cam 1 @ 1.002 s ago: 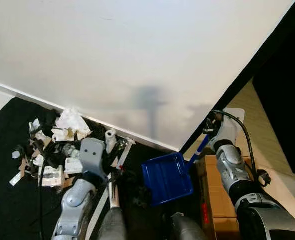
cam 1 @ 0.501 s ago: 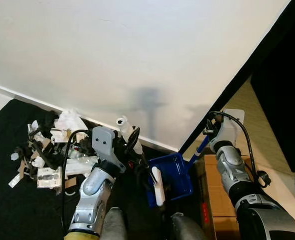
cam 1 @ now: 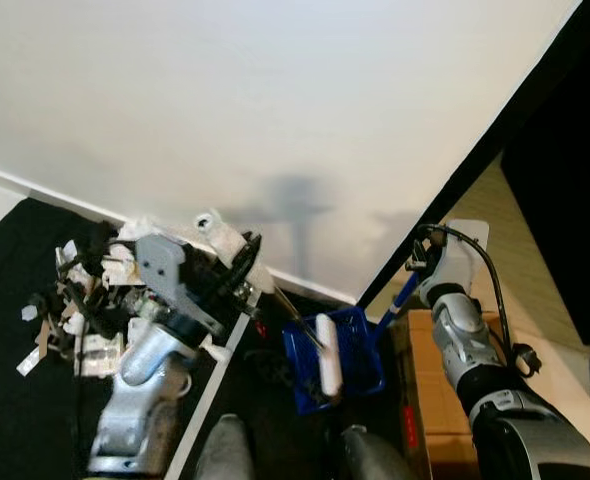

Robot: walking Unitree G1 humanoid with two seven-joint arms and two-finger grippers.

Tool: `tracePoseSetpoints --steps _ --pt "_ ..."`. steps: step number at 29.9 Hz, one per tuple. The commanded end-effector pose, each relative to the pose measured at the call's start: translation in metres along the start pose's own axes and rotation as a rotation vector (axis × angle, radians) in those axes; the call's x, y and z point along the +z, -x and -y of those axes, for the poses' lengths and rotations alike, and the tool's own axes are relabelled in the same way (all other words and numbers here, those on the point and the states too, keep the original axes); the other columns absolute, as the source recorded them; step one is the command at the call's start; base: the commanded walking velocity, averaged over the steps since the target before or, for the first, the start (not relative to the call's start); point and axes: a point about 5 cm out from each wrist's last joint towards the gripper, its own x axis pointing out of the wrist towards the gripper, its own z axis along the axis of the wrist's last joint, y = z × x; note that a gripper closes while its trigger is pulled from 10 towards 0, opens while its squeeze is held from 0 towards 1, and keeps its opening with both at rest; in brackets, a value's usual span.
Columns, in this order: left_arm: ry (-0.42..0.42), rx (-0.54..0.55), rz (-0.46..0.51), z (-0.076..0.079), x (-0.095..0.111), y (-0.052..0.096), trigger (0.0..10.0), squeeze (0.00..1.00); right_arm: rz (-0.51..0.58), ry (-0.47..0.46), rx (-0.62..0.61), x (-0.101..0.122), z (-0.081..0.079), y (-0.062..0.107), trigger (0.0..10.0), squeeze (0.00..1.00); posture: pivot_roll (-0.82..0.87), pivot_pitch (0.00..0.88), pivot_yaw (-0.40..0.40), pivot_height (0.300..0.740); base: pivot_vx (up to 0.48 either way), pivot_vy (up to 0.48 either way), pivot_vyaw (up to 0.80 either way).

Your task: Sweep floor

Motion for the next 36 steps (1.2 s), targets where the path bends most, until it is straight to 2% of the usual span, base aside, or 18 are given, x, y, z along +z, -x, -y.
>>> tracePoseSetpoints --steps 1,2,4,5,6,9,11,15,17,19,24,28,32,36 --pt "-0.072 0.001 -0.049 -0.01 0.003 0.014 10.0 0.0 -0.045 -0.03 -0.005 -0.013 0.0 0.006 10.0 0.0 0.27 0.207 -0.077 0.74 0.0 0.0 0.0" --pt "-0.072 0.001 -0.049 -0.01 0.003 0.014 10.0 0.0 -0.045 -0.03 -0.005 -0.013 0.0 0.006 10.0 0.0 0.27 0.207 -0.077 0.74 0.0 0.0 0.0" --pt "-0.127 0.024 -0.107 -0.027 0.006 0.029 10.0 0.0 -0.049 -0.032 -0.005 -0.015 -0.001 0.007 10.0 0.0 0.28 0.212 -0.074 0.74 0.0 0.0 0.0" --pt "-0.127 0.024 -0.107 -0.027 0.006 0.029 10.0 0.0 -0.049 -0.032 -0.005 -0.015 -0.001 0.007 10.0 0.0 0.28 0.212 -0.074 0.74 0.0 0.0 0.0" --pt "-0.148 0.036 -0.122 -0.034 0.008 0.033 10.0 0.0 -0.05 -0.033 -0.005 -0.015 -0.001 0.008 10.0 0.0 0.28 0.212 -0.074 0.74 0.0 0.0 0.0" --pt "-0.183 0.071 -0.143 -0.047 0.008 0.034 10.0 0.0 -0.054 -0.035 -0.007 -0.016 -0.001 0.008 10.0 0.0 0.28 0.214 -0.073 0.74 0.0 0.0 0.0" --pt "-0.223 0.08 -0.196 -0.057 -0.001 0.035 10.0 0.0 -0.055 -0.037 -0.005 -0.016 -0.003 0.008 10.0 0.0 0.27 0.214 -0.07 0.74 0.0 0.0 0.0" --pt "-0.262 0.065 -0.249 -0.062 -0.011 0.037 10.0 0.0 -0.052 -0.038 -0.002 -0.015 -0.004 0.007 10.0 0.0 0.27 0.212 -0.071 0.74 0.0 0.0 0.0" --pt "-0.284 0.089 -0.277 -0.071 -0.02 0.039 10.0 0.0 -0.048 -0.037 -0.005 -0.015 -0.002 0.007 10.0 0.0 0.25 0.215 -0.074 0.74 0.0 0.0 0.0" --pt "-0.291 0.098 -0.282 -0.074 -0.022 0.039 10.0 0.0 -0.047 -0.036 -0.007 -0.014 -0.001 0.007 10.0 0.0 0.25 0.217 -0.074 0.74 0.0 0.0 0.0" --pt "-0.185 0.147 -0.222 -0.078 -0.03 0.02 10.0 0.0 -0.035 -0.027 -0.014 -0.012 0.004 0.007 10.0 0.0 0.21 0.234 -0.081 0.74 0.0 0.0 0.0" --pt "-0.175 0.129 -0.207 -0.076 -0.035 0.009 10.0 0.0 -0.03 -0.024 -0.014 -0.011 0.005 0.007 10.0 0.0 0.2 0.245 -0.082 0.74 0.0 0.0 0.0" --pt "-0.126 0.083 -0.162 -0.063 -0.041 -0.016 10.0 0.0 -0.019 -0.021 -0.012 -0.01 0.005 0.008 10.0 0.0 0.17 0.257 -0.079 0.74 0.0 0.0 0.0" --pt "-0.059 0.045 -0.129 -0.049 -0.048 -0.032 10.0 0.0 -0.011 -0.022 -0.014 -0.009 0.005 0.008 10.0 0.0 0.15 0.26 -0.075 0.74 0.0 0.0 0.0"
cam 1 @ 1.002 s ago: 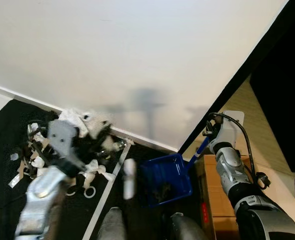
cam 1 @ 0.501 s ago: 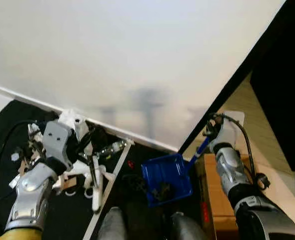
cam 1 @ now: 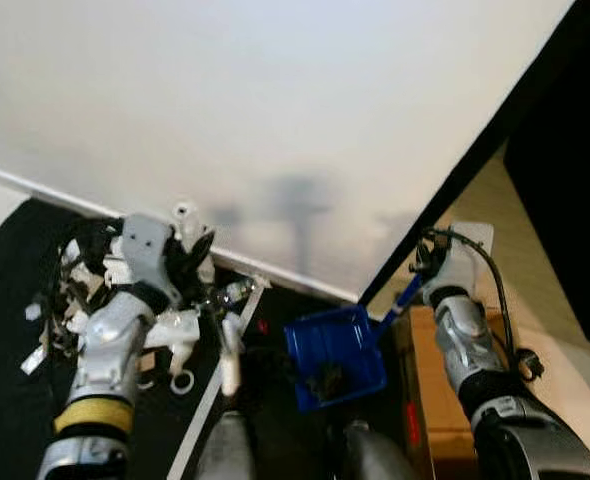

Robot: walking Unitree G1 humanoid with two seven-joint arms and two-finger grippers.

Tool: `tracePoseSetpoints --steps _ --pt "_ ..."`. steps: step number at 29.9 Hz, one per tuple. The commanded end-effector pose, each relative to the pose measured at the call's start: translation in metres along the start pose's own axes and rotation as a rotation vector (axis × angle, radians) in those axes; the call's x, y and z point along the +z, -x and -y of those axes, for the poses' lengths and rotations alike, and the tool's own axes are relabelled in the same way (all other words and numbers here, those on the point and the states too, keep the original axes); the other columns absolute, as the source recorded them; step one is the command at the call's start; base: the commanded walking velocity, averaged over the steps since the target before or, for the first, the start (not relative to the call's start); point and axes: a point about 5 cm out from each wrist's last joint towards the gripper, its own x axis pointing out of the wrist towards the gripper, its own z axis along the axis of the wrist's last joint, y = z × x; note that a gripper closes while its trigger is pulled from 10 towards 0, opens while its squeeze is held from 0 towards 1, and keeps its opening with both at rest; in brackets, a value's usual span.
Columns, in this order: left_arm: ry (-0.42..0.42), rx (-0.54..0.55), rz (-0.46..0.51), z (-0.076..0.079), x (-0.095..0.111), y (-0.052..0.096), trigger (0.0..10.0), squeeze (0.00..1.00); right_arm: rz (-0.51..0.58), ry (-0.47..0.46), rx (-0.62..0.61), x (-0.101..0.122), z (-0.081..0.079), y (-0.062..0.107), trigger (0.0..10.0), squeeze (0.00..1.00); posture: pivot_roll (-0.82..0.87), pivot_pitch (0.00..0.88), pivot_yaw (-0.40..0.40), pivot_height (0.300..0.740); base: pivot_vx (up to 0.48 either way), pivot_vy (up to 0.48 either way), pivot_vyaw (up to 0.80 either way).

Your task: Sweep floor

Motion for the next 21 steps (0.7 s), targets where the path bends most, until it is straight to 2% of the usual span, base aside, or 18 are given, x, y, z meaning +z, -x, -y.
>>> tracePoseSetpoints --steps 1,2,5,8,10,15,19,21 --pt "0.06 -0.045 0.017 0.016 -0.007 -0.006 10.0 0.0 -0.037 -0.026 0.0 -0.01 0.0 0.005 10.0 0.0 0.15 0.26 -0.075 0.74 0.0 0.0 0.0" --pt "0.06 -0.045 0.017 0.016 -0.007 -0.006 10.0 0.0 -0.037 -0.026 0.0 -0.01 0.0 0.005 10.0 0.0 0.15 0.26 -0.075 0.74 0.0 0.0 0.0" --pt "0.164 -0.105 0.024 0.039 -0.014 -0.012 10.0 0.0 -0.032 -0.027 -0.004 -0.009 0.001 0.005 10.0 0.0 0.14 0.261 -0.074 0.74 0.0 0.0 0.0" --pt "0.195 -0.123 0.026 0.046 -0.016 -0.013 10.0 0.0 -0.031 -0.027 -0.005 -0.008 0.001 0.005 10.0 0.0 0.14 0.26 -0.074 0.74 0.0 0.0 0.0" --pt "0.243 -0.151 0.048 0.058 -0.017 -0.013 10.0 0.0 -0.029 -0.027 -0.007 -0.008 0.002 0.005 10.0 0.0 0.15 0.258 -0.076 0.74 0.0 0.0 0.0" --pt "0.281 -0.135 0.109 0.064 -0.008 -0.018 10.0 0.0 -0.03 -0.028 -0.005 -0.007 0.001 0.004 10.0 0.0 0.16 0.251 -0.081 0.74 0.0 0.0 0.0" --pt "0.301 -0.084 0.224 0.062 0.016 -0.024 10.0 0.0 -0.032 -0.034 0.008 -0.006 -0.004 0.002 10.0 0.0 0.17 0.241 -0.084 0.74 0.0 0.0 0.0" --pt "0.297 -0.074 0.249 0.06 0.021 -0.023 10.0 0.0 -0.035 -0.035 0.014 -0.006 -0.006 0.002 10.0 0.0 0.18 0.227 -0.084 0.74 0.0 0.0 0.0"
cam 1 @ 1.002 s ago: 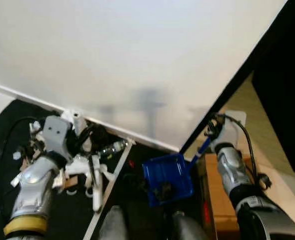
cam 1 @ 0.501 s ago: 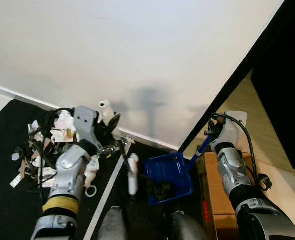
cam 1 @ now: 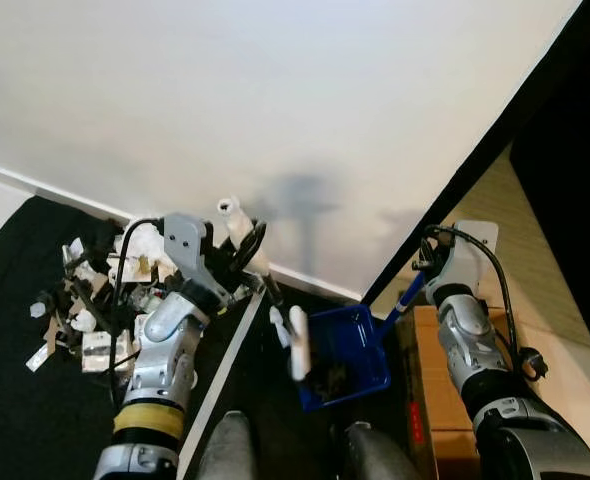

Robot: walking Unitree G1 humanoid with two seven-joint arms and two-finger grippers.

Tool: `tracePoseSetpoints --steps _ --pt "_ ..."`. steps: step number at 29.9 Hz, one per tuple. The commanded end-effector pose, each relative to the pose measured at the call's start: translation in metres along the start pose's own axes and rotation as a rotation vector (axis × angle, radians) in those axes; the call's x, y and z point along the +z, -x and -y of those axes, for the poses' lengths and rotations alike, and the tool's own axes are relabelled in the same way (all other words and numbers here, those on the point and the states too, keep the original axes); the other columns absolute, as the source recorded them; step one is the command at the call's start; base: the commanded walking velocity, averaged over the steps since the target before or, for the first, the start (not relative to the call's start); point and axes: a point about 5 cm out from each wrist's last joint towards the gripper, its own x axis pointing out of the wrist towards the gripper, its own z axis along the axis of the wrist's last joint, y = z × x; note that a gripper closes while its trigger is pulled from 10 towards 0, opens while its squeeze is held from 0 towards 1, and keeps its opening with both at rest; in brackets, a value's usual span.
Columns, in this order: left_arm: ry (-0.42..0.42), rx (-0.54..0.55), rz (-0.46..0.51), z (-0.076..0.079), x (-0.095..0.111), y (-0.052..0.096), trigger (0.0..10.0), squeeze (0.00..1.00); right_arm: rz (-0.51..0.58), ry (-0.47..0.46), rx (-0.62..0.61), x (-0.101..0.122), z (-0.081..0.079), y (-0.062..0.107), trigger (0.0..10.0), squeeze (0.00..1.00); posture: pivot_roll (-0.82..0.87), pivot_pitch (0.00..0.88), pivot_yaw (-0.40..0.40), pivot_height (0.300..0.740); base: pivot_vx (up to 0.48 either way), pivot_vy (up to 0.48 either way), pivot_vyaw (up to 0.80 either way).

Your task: Sweep floor

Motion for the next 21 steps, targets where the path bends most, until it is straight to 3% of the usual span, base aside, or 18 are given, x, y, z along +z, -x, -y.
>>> tracePoseSetpoints --steps 1,4,6,8,12,21 --pt "0.079 0.0 0.048 0.008 0.002 -0.002 10.0 0.0 -0.043 -0.034 0.014 -0.009 -0.006 0.002 10.0 0.0 0.19 0.215 -0.084 0.74 0.0 0.0 0.0" --pt "0.062 -0.004 0.058 0.008 0.008 -0.001 10.0 0.0 -0.03 -0.035 0.023 -0.006 -0.006 0.001 10.0 0.0 0.19 0.235 -0.088 0.74 0.0 0.0 0.0" --pt "0.059 0.009 0.056 0.006 0.007 0.003 10.0 0.0 -0.052 -0.04 0.009 -0.01 -0.004 0.003 10.0 0.0 0.19 0.198 -0.085 0.74 0.0 0.0 0.0" --pt "0.05 0.011 0.06 0.006 0.012 0.004 10.0 0.0 -0.047 -0.036 0.01 -0.008 -0.002 0.002 10.0 0.0 0.2 0.234 -0.092 0.74 0.0 0.0 0.0" --pt "0.044 0.019 0.063 0.006 0.015 0.008 10.0 0.0 -0.055 -0.042 -0.001 -0.01 0.0 0.003 10.0 0.0 0.2 0.192 -0.084 0.74 0.0 0.0 0.0" --pt "0.013 0.027 0.1 0.003 0.042 0.018 10.0 0.0 -0.047 -0.044 -0.004 -0.01 0.002 0.004 10.0 0.0 0.21 0.202 -0.075 0.74 0.0 0.0 0.0"
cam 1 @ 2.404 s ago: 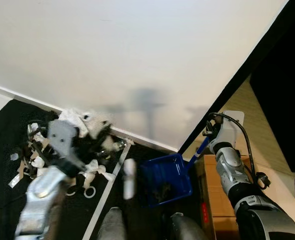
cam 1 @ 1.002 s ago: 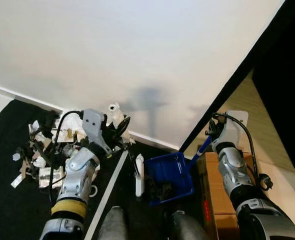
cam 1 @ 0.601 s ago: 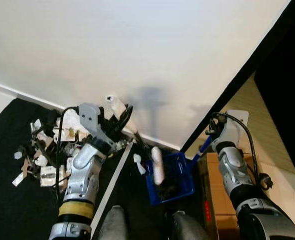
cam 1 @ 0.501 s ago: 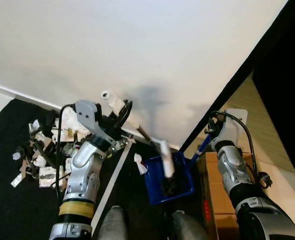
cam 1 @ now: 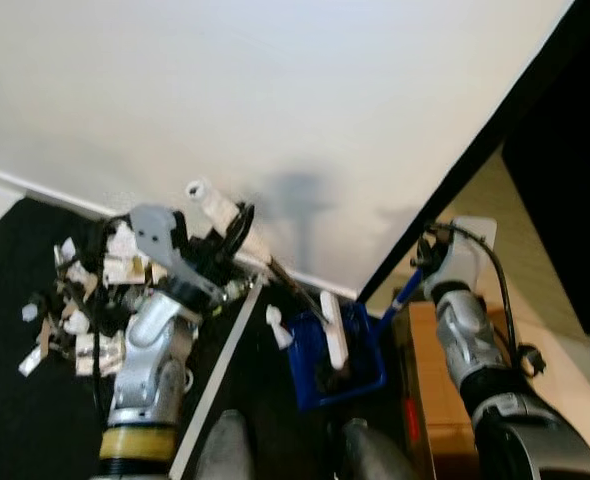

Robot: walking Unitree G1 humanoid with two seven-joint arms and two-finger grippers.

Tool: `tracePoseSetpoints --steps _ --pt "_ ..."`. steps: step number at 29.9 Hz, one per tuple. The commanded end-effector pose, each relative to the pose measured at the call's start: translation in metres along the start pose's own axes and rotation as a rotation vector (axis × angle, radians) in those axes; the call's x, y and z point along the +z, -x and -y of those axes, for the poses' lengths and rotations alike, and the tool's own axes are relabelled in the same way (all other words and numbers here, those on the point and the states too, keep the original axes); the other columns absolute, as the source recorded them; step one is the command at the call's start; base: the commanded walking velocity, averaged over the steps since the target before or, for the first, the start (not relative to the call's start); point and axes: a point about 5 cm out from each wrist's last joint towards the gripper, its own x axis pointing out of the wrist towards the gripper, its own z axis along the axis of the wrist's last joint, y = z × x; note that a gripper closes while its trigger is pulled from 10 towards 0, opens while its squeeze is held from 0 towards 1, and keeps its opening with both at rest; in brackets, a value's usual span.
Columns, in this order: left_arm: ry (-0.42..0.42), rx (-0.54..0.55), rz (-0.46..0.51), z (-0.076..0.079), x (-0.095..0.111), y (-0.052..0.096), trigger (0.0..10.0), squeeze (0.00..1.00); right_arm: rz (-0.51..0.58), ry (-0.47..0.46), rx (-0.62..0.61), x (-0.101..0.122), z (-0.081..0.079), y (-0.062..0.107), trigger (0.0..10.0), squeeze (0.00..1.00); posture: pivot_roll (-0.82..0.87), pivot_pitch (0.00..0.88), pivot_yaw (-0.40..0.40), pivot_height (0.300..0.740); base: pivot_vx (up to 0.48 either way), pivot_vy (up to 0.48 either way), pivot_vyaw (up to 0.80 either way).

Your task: Sweep floor

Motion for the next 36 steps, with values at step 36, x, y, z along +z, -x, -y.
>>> tracePoseSetpoints --steps 36 --pt "-0.244 0.187 -0.301 -0.033 0.009 0.066 10.0 0.0 0.014 -0.115 -0.03 0.003 0.007 0.001 10.0 0.0 0.25 0.177 -0.04 0.74 0.0 0.0 0.0"
